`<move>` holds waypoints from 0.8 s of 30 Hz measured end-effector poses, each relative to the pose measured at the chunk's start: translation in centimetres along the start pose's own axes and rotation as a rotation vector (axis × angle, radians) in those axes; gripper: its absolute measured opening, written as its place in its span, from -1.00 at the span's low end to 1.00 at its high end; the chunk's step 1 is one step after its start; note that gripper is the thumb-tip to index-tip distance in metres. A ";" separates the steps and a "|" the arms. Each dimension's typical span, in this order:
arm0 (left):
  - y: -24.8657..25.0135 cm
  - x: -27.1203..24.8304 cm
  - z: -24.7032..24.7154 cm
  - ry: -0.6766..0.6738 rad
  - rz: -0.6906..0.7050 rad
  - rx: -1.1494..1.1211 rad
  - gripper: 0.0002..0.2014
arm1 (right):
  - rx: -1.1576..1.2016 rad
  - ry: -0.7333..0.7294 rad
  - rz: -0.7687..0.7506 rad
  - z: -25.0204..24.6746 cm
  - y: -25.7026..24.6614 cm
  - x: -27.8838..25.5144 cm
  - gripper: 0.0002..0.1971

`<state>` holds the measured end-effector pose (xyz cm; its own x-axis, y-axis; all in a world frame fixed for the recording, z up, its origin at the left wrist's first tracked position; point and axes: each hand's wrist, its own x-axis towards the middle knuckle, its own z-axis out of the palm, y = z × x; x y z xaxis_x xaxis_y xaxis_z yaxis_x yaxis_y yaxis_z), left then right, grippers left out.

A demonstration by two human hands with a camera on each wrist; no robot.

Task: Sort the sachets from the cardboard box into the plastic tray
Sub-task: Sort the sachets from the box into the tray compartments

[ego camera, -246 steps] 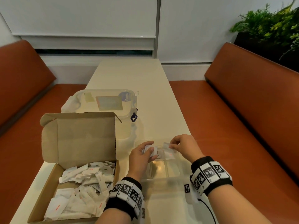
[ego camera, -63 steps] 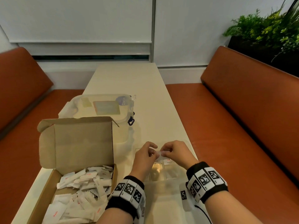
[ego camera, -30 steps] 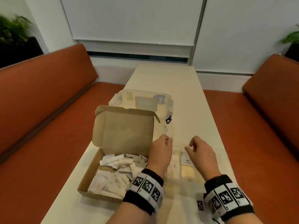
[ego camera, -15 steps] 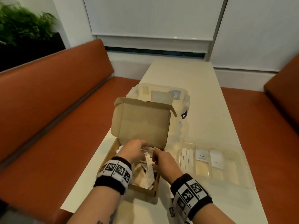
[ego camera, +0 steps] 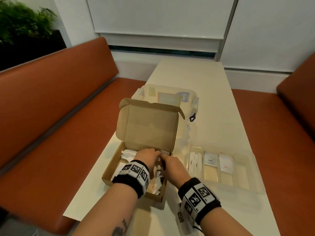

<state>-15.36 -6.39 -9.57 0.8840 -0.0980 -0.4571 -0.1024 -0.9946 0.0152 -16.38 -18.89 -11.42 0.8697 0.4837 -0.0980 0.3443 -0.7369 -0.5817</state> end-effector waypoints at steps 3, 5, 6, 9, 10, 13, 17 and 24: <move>0.2 0.2 0.0 -0.029 -0.011 0.040 -0.19 | 0.018 0.002 -0.002 -0.1 0.0 -0.1 -0.55; 0.3 0.4 -0.1 -0.025 -0.007 0.057 -0.21 | 0.028 0.008 -0.004 0.0 0.0 -0.1 -0.53; 0.3 0.4 -0.1 -0.027 -0.005 0.073 -0.23 | 0.036 0.015 -0.004 0.0 0.0 -0.1 -0.53; 0.6 0.4 0.0 -0.022 -0.003 0.119 -0.43 | 0.051 0.032 0.005 0.2 0.0 -0.2 -0.64; 0.7 0.4 0.0 -0.008 0.001 0.123 -0.52 | 0.052 0.033 0.015 0.2 0.0 -0.3 -0.68; 0.8 0.4 -0.2 0.022 0.022 0.115 -0.68 | 0.063 0.030 0.031 0.0 0.0 -0.6 -0.70; 0.2 0.5 -1.0 0.019 -0.021 0.084 -0.75 | 0.102 0.023 0.019 -0.4 0.2 -1.2 -0.77; -2.8 -0.7 -3.7 0.139 -0.110 -0.218 -0.94 | 0.136 0.134 0.039 -1.7 -0.2 -0.7 -0.90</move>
<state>-13.98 -3.66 -5.98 0.9399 0.0218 -0.3408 0.0846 -0.9817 0.1706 -16.39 -19.92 -9.85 0.9238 0.3824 -0.0192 0.2668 -0.6790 -0.6839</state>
